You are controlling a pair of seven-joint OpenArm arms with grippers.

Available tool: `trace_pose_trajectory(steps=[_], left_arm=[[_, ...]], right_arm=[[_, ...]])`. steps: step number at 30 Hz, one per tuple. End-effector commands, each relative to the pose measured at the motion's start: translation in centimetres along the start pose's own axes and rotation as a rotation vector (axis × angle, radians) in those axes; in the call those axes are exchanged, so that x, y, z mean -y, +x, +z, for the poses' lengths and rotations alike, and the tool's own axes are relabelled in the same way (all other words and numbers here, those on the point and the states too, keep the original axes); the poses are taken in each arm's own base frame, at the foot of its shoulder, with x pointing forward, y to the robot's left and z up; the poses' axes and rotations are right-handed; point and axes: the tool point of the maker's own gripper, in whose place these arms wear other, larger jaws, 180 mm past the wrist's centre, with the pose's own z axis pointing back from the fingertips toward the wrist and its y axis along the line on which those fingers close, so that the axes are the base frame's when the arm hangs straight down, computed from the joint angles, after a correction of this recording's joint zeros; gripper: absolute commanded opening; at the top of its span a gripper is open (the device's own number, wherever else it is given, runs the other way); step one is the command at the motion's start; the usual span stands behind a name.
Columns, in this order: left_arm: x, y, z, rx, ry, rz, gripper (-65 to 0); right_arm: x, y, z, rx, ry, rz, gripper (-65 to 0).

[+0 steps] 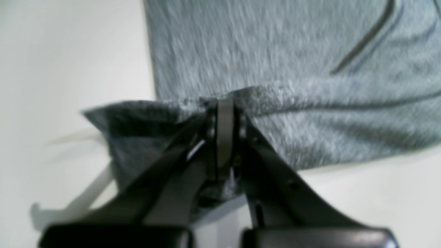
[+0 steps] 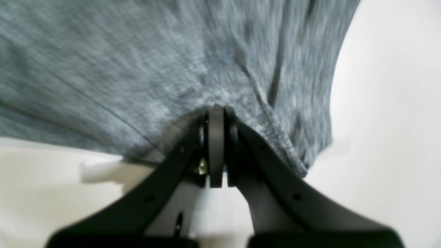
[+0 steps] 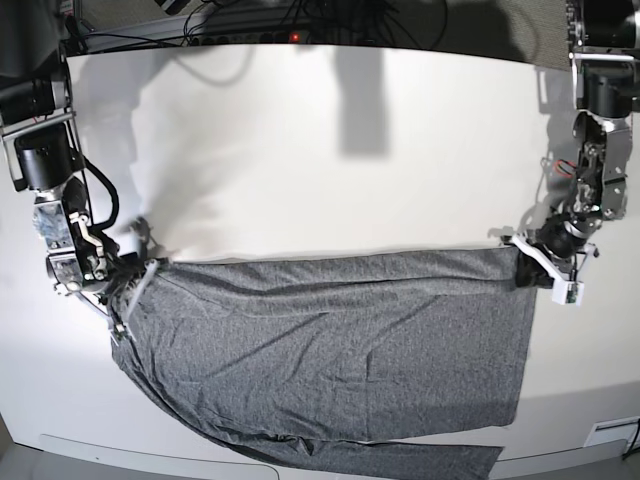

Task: Fold the T-shirt properly
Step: 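Carry both held corners over the shirt toward the hem, then lay the folded edge down at the hem and open both grippers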

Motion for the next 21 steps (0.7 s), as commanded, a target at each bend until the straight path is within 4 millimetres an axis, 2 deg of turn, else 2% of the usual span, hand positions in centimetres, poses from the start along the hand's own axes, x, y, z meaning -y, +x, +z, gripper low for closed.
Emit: trace_pose_trajectory(steps=[1, 5, 12, 18, 21], left_arm=[[-0.5, 2.1, -0.1, 0.056, 0.002, 0.002, -65.0], [0.1, -0.2, 0.1, 0.008, -0.036, 0.014, -65.0], [1.8, -4.4, 2.4, -0.053, -0.114, 0.002, -65.0], [3.1, -7.1, 4.6, -0.084, -0.137, -0.016, -65.0], [3.6, -7.9, 5.9, -0.091, -0.149, -0.036, -65.0]], right_arm=[[1.7, 1.3, 0.5, 0.023, -0.029, -0.003, -65.0], [1.2, -1.0, 0.3, -0.025, 0.007, 0.018, -65.0], [1.3, -5.6, 0.7, -0.085, 0.011, 0.04, -65.0], [-0.9, -9.0, 2.6, -0.089, 0.084, 0.096, -65.0], [-1.1, -11.6, 3.7, -0.122, 0.072, 0.129, -65.0]])
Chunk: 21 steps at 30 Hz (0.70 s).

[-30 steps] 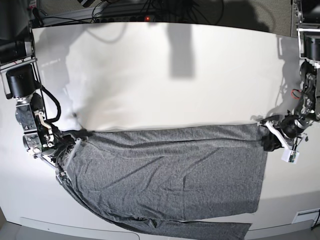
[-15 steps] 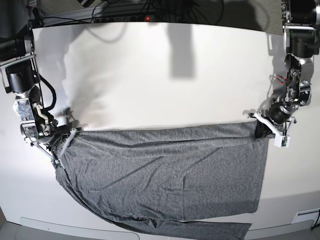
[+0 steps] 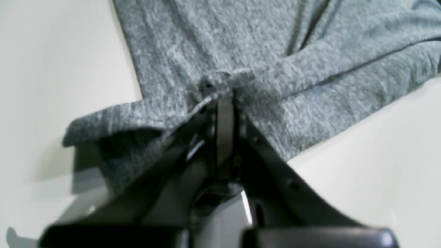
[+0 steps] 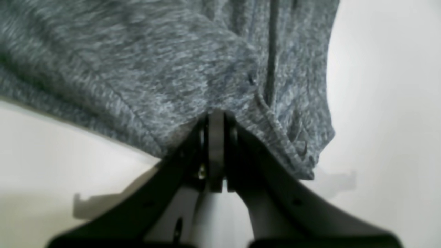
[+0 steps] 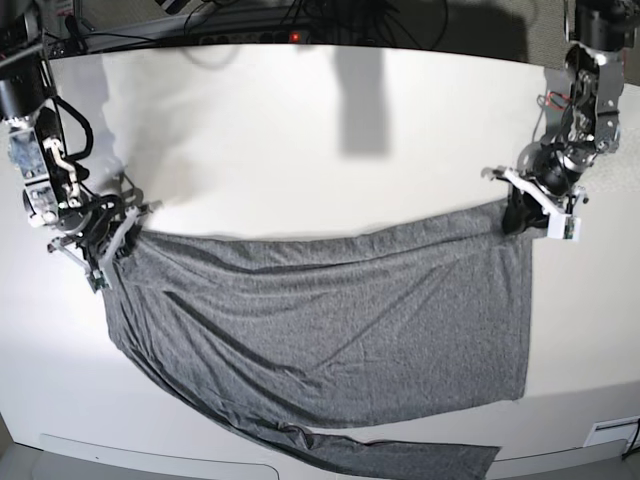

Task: Fold the T-shirt properly
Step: 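Lay the folded edge down at the hem and open both grippers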

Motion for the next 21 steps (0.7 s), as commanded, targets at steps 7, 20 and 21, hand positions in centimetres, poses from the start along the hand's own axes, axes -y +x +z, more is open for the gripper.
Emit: trace_pose_trajectory(steps=[7, 20, 21], left_arm=[[-0.8, -2.6, 4.6, -0.086, 0.025, -0.081, -65.0], [0.1, -6.0, 11.0, -0.145, 0.059, -0.084, -65.0], [0.4, -6.5, 11.4, -0.154, 0.054, -0.083, -65.0]], right_arm=[[0.3, -8.9, 3.2, -0.197, -0.035, 0.026, -65.0], [-0.3, -15.3, 11.3, -0.202, -0.081, -0.055, -65.0], [-0.5, -15.7, 11.6, -0.206, -0.082, -0.06, -65.0]])
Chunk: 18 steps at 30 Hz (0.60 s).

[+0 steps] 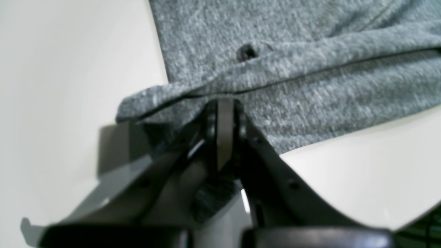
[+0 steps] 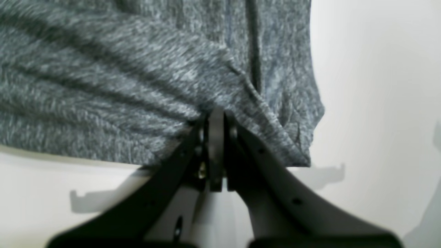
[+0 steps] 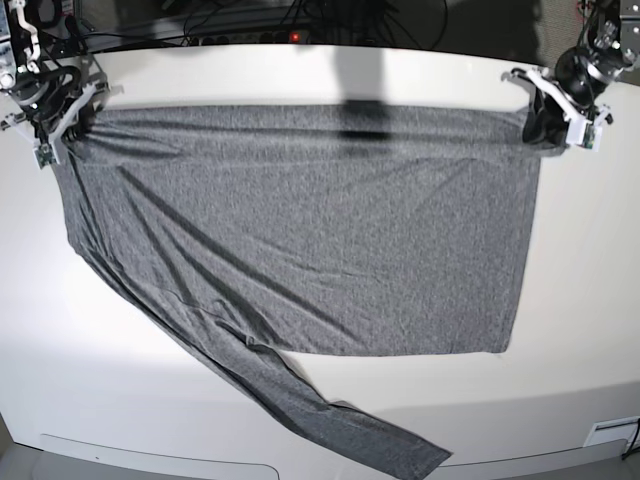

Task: Fold the T-shirt properly
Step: 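Lay the folded edge down at the hem and open both grippers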

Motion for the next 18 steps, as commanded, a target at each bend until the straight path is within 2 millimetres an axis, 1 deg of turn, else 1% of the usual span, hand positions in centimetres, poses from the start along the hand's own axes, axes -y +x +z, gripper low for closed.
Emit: trace_pose_trajectory(steps=[1, 6, 8, 13, 18], left_arm=[[-0.3, -0.8, 0.8, -0.04, 0.007, -0.022, -65.0], [0.9, -3.4, 2.6, -0.1, -0.009, -0.009, -65.0], [1.2, -4.4, 3.2, -0.123, -0.012, 0.0, -65.0], [1.8, -6.1, 4.3, -0.165, -0.016, 0.014, -65.0], [2.2, -6.8, 5.0, -0.183, -0.022, 0.018, -65.0]], right_arm=[[0.2, -2.0, 0.5, -0.073, -0.008, 0.007, -65.0], [0.2, -4.0, 1.6, -0.065, -0.076, -0.037, -65.0], [0.2, -4.5, 2.0, -0.052, -0.098, -0.046, -65.0], [0.4, -4.8, 2.5, -0.033, -0.084, -0.066, -65.0], [1.4, -4.7, 3.0, -0.024, -0.099, -0.072, -65.0]])
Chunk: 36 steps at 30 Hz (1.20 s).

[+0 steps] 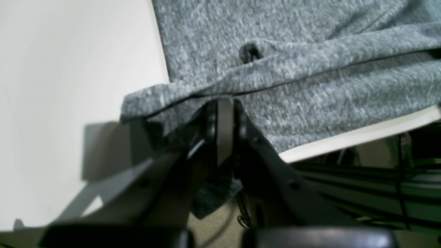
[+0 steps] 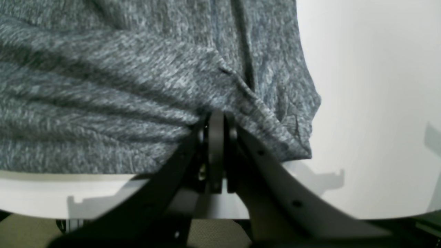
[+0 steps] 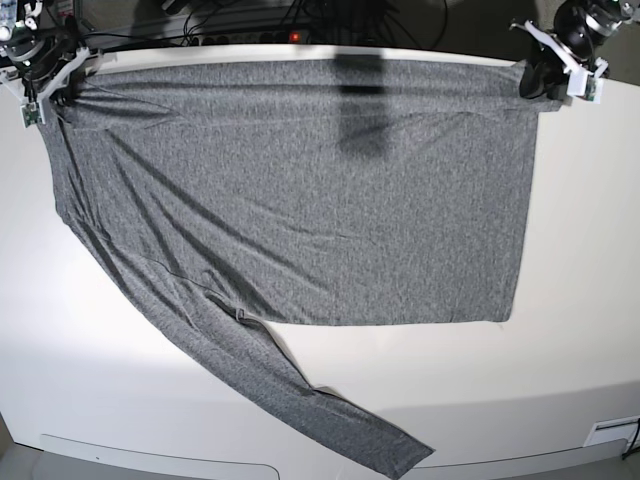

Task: Fold the T-shirt properly
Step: 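Lay the folded edge down at the hem and open both grippers, then move the left gripper to the folded shirt's side edge and grasp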

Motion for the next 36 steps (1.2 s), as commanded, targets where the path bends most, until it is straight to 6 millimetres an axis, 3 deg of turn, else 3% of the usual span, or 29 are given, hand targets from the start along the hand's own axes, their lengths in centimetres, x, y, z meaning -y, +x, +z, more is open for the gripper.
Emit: trace_pose_trajectory(steps=[1, 6, 9, 17, 21, 23, 26, 29, 32, 36], left_arm=[[-0.5, -2.2, 0.8, -0.108, 0.016, -0.036, -65.0], [0.0, -1.1, 0.8, -0.083, 0.005, -0.055, -65.0], [-0.3, 0.5, 0.8, -0.045, 0.016, -0.076, -65.0], [-3.7, 8.2, 3.3, 0.128, 0.138, -0.179, -65.0], [-5.0, 11.8, 3.9, 0.214, 0.186, -0.221, -52.8], [-5.4, 13.5, 3.4, 0.257, 0.194, -0.231, -50.4], [-6.2, 16.4, 2.3, 0.315, 0.204, -0.224, -50.3], [-7.8, 18.7, 0.6, 0.335, 0.21, -0.163, -50.3], [-9.6, 20.8, -1.6, 0.364, 0.195, -0.078, -50.3], [-10.2, 22.2, -5.8, 0.328, 0.102, -0.023, -50.3]], right_arm=[[0.7, -0.8, 0.3, -0.04, -0.01, 0.025, -65.0], [0.3, -0.5, 0.3, -0.03, 0.01, 0.011, -65.0], [0.7, 0.1, 0.1, -0.016, 0.003, 0.015, -65.0], [2.8, 3.8, -0.2, 0.04, -0.015, 0.025, -65.0], [4.1, 6.5, -0.2, 0.062, -0.004, -0.012, -65.0], [4.8, 8.2, -0.2, 0.081, 0.004, -0.033, -62.8], [5.5, 11.1, -0.2, 0.142, 0.002, -0.05, -48.8], [5.9, 13.8, -0.2, 0.211, 0.003, -0.05, -40.1], [6.1, 16.0, -0.3, 0.258, 0.019, -0.041, -38.8], [7.1, 17.4, -0.9, 0.255, 0.028, -0.1, -38.8]])
